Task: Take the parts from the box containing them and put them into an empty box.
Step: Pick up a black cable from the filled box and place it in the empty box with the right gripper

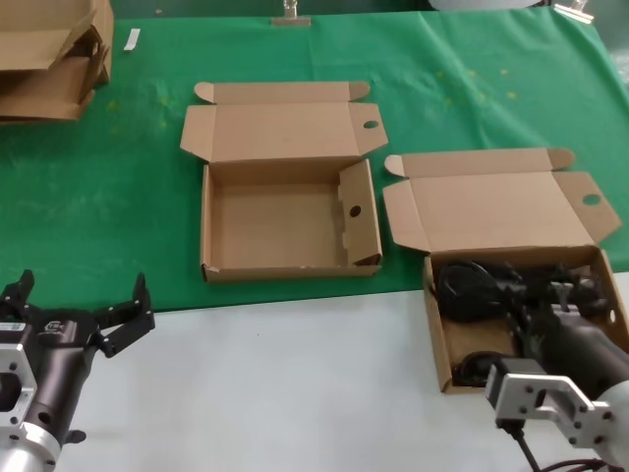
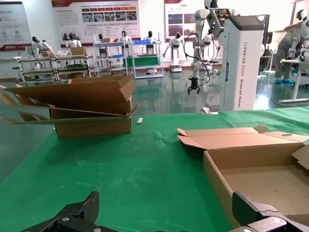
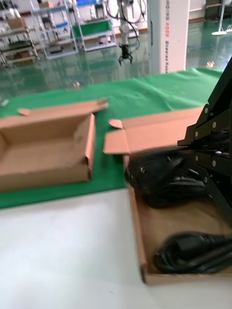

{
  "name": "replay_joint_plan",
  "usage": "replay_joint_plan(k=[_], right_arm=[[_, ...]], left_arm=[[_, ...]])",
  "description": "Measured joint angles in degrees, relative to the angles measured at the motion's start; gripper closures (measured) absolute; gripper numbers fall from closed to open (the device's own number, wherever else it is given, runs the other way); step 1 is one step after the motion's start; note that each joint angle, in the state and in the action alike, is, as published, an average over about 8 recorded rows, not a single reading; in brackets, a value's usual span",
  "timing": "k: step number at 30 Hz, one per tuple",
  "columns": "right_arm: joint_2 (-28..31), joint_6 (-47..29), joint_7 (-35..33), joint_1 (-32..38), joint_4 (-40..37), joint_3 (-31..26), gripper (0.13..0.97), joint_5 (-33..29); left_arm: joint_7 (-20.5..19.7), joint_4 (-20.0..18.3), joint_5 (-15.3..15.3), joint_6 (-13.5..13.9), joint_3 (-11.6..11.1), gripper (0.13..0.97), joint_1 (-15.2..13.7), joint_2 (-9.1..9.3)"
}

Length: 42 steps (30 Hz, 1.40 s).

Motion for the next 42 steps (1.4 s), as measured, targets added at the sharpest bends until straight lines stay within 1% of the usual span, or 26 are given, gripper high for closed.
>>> replay_joint_plan(k=[6, 13, 16, 20, 24, 29, 33, 35, 37, 42], right_arm=[[-0.67, 3.74, -1.17, 1.27, 4.13, 0.0, 0.936, 0.0], [-2.97, 6.77, -2.83, 2.5, 5.81, 0.21, 0.937, 0.0], [-6.33, 8.46, -5.75, 1.89, 5.44, 2.28, 0.938, 0.0], [-14.94, 10.81, -13.98, -0.08, 2.52, 8.21, 0.938, 0.0], [-25.68, 11.17, -23.61, -1.04, -3.66, 14.37, 0.939, 0.0], [-38.31, 8.39, -33.97, -0.23, -14.68, 20.66, 0.939, 0.0], [-46.8, 4.37, -39.56, 1.58, -24.8, 24.28, 0.939, 0.0], [-49.92, 1.71, -40.28, 3.06, -30.01, 24.68, 0.939, 0.0], [-51.95, -1.26, -39.13, 4.92, -34.94, 23.76, 0.939, 0.0], [-54.09, -8.51, -32.42, 9.77, -45.34, 18.75, 0.94, 0.0]], left_arm=[[0.0, 0.0, 0.0, 0.0, 0.0, 0.132, 0.0, 0.0], [0.01, 0.0, 0.0, 0.0, 0.0, 0.132, 0.0, 0.0], [0.01, 0.0, -0.01, 0.0, 0.0, 0.132, 0.0, 0.0], [0.02, 0.0, -0.01, 0.0, 0.0, 0.132, 0.0, 0.0], [0.02, 0.0, -0.01, 0.0, 0.0, 0.132, 0.0, 0.0], [0.02, 0.0, -0.01, 0.0, 0.0, 0.132, 0.0, 0.0], [0.02, 0.0, -0.01, 0.0, 0.0, 0.132, 0.0, 0.0], [0.02, 0.0, -0.01, 0.0, 0.0, 0.132, 0.0, 0.0], [0.02, 0.0, -0.01, 0.0, 0.0, 0.132, 0.0, 0.0], [0.02, 0.0, -0.01, 0.0, 0.0, 0.132, 0.0, 0.0]])
